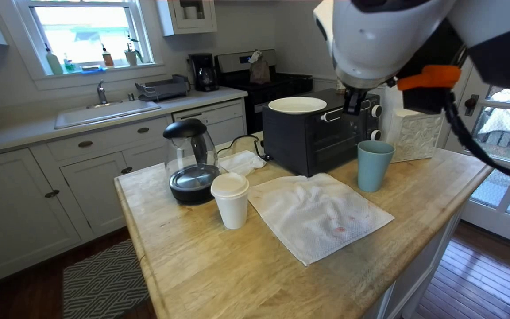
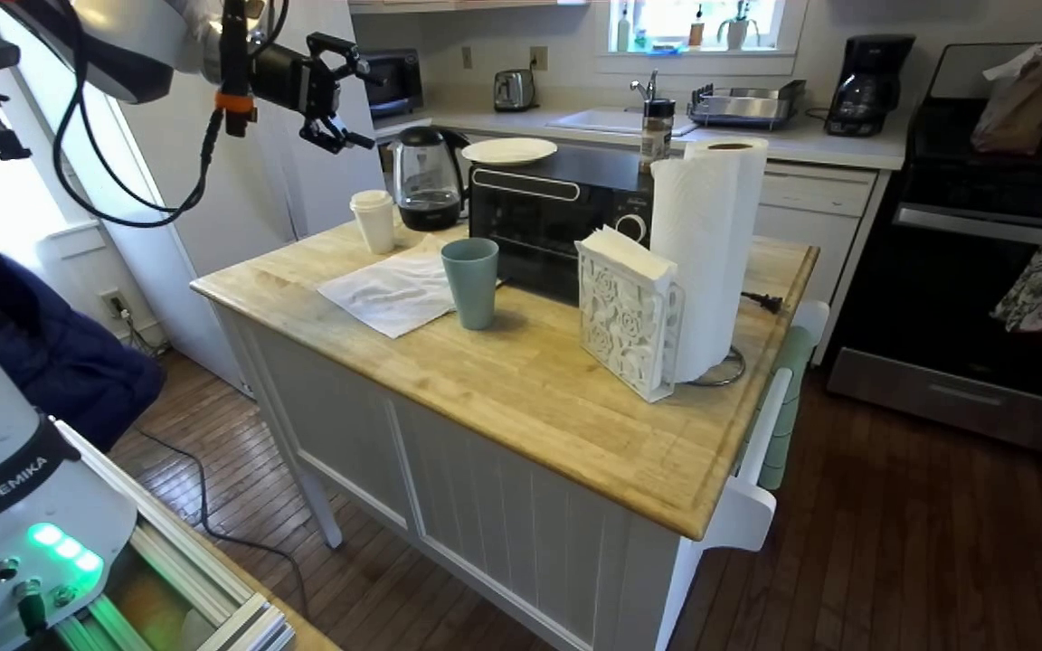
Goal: Put the plate on the paper towel, then put the grey cup on the plate
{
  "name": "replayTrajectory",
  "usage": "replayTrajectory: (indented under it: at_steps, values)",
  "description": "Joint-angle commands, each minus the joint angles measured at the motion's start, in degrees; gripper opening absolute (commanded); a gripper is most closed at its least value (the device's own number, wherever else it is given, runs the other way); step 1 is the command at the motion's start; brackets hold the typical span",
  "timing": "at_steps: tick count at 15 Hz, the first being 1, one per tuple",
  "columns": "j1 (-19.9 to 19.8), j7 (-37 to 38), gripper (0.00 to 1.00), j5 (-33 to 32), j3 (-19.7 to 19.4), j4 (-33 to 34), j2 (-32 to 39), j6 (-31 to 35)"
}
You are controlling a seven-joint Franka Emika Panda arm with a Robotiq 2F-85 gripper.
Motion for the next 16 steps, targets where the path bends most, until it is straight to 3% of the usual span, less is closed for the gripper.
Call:
replayTrajectory:
  at_steps: [1,7,16]
  values:
    - [3.9,3.4,1.0,-5.0,-4.4,8.5,10.1,-4.0]
    - [6.9,1.3,1.0,-10.0,-8.8,19.8,21.3,-3.7]
    - [9.8,-3.4,1.0,-12.3,-12.0,33.0,33.3,-4.2]
